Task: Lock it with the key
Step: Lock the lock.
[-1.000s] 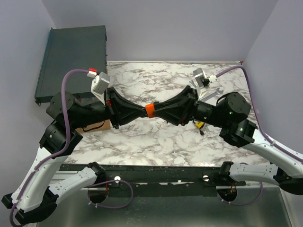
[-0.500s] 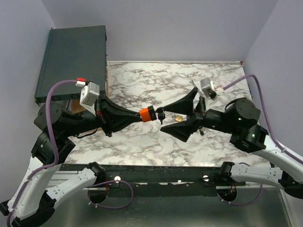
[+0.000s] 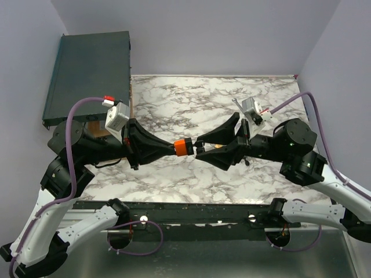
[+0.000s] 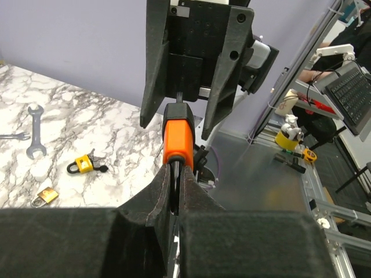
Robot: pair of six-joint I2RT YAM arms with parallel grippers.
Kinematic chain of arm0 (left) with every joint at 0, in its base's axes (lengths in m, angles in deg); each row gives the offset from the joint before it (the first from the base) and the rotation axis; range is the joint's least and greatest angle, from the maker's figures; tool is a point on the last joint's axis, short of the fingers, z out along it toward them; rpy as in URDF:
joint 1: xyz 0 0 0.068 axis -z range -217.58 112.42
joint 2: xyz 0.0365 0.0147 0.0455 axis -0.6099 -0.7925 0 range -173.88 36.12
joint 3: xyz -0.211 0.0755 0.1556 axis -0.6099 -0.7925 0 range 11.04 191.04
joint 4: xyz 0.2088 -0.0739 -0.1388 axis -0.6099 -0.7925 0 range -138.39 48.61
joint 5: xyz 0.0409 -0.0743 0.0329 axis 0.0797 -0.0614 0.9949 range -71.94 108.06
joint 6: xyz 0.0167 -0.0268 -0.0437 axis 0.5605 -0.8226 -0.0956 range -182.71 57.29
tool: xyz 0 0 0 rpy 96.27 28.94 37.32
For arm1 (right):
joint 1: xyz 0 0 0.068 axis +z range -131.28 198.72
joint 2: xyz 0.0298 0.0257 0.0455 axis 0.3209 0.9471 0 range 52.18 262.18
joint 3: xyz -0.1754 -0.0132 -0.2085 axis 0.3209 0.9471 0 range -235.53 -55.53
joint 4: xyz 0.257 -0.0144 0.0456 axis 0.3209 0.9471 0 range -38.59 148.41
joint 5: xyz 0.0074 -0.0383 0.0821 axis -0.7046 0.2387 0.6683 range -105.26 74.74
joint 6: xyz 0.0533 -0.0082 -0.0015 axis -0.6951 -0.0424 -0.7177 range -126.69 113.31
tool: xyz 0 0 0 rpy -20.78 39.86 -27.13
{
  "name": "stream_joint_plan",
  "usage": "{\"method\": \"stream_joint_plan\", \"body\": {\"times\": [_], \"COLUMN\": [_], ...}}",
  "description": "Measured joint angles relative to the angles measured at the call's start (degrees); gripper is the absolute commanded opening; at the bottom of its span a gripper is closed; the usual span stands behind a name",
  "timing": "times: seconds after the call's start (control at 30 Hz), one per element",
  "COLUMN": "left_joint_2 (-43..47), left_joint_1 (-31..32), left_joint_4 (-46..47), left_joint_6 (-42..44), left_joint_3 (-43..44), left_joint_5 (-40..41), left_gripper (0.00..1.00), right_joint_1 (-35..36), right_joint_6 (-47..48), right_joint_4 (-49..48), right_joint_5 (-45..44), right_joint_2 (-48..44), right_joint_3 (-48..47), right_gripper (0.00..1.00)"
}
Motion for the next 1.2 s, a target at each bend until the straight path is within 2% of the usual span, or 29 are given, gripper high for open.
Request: {"method": "stream_joint_plan", "body": {"times": [0.23, 0.5, 0.97, 1.13, 1.2], "left_joint_2": [0.0, -0.2, -0.4, -0.5, -0.6], "left_joint_1": [0.0, 0.0, 0.0, 0.0, 0.0], "left_joint_4": [-1.6, -1.9, -1.9, -1.8, -1.7], "left_joint_6": [0.3, 0.4, 0.4, 0.4, 0.4], "left_joint_3": [0.0, 0.0, 0.0, 0.0, 0.0], "left_joint_5": [-1.5, -2.3, -3.4, -3.7, -3.7], "left_gripper": [0.0, 0.0, 0.0, 0.0, 0.0], "right_joint_1": [0.0, 0.0, 0.0, 0.0, 0.0], "right_joint_6": [0.0, 0.2, 0.4, 0.3, 0.3], "right_joint_4": [0.2, 0.6, 1.4, 1.4, 1.4], "right_joint_5": [0.2, 3.6, 6.6, 6.7, 6.7], "right_joint_2": [0.0, 0.6, 1.2, 1.2, 1.2], "right_joint_3": [-0.2, -1.6, -1.7, -1.8, -1.8], "right_gripper": [0.51, 0.37, 0.19, 0.03, 0.01]}}
